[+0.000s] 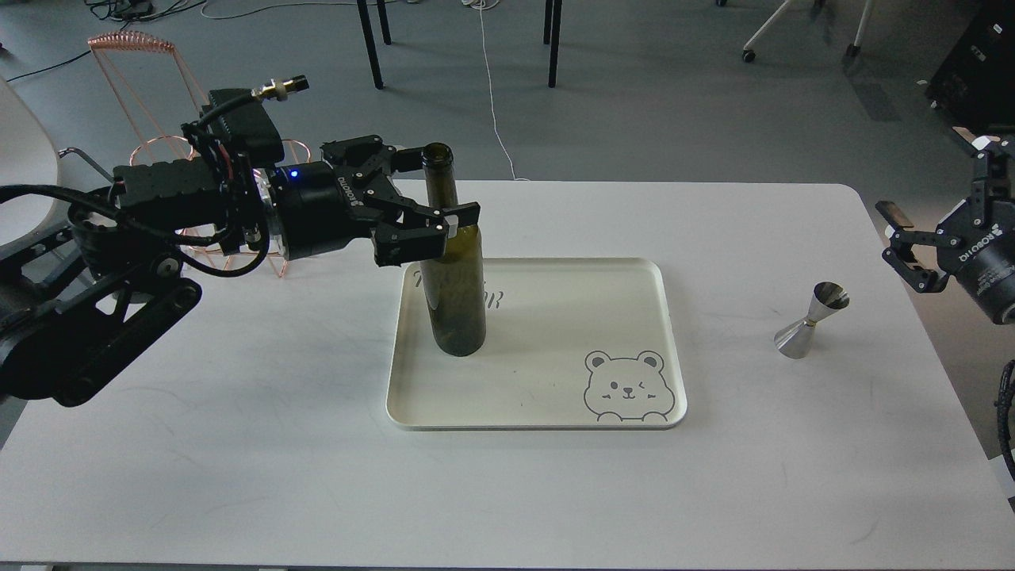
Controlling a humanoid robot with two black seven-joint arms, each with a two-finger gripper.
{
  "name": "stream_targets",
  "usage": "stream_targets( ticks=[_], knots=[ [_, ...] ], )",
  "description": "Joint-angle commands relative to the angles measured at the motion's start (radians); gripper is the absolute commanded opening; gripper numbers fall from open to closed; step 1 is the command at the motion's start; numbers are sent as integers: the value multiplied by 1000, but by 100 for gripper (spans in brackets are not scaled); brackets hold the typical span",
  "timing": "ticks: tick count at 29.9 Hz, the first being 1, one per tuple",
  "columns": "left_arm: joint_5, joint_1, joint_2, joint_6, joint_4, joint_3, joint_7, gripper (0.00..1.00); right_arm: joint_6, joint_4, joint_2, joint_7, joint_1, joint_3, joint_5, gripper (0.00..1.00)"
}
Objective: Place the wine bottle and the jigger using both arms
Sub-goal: 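Grasp the green wine bottle with the left gripper and lift it, then carry the bottle over the copper rack and lower it in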
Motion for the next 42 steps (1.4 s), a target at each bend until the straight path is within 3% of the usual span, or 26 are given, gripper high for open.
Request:
stream_targets(
  ticks=[1, 5, 9, 11, 13, 14, 21, 28, 37, 42],
  knots=[
    [1, -7, -13, 0, 22, 1, 0, 93, 0, 0, -1, 0, 0, -4, 0, 99],
    [-3, -9, -15, -2, 30, 13, 0, 57, 0, 1, -1, 0, -2, -7, 0, 99],
    [-6, -7, -30, -2, 30, 17, 0, 40, 0, 1, 0, 0, -3, -10, 0, 99],
    [-3, -7, -36, -2, 30, 18, 0, 29, 0, 1, 2, 0, -3, -10, 0, 99],
    [-6, -7, -33, 0, 30, 23, 0, 10, 0, 1, 2, 0, -3, -12, 0, 99],
    [-3, -7, -30, 0, 27, 21, 0, 7, 0, 1, 2, 0, -5, -12, -2, 99],
    [-32, -107, 4, 0, 16, 18, 0, 7, 0, 3, 2, 0, -5, -14, -2, 99],
    [-225, -294, 132, -40, 37, 23, 0, 7, 0, 4, 3, 0, -5, -14, -3, 99],
    [-229, -400, 235, -49, 329, 23, 0, 7, 0, 3, 5, 0, -8, -14, -3, 99],
    [-222, -397, 237, 17, 449, 24, 0, 7, 0, 3, 5, 0, -9, -15, -3, 99]
  ],
)
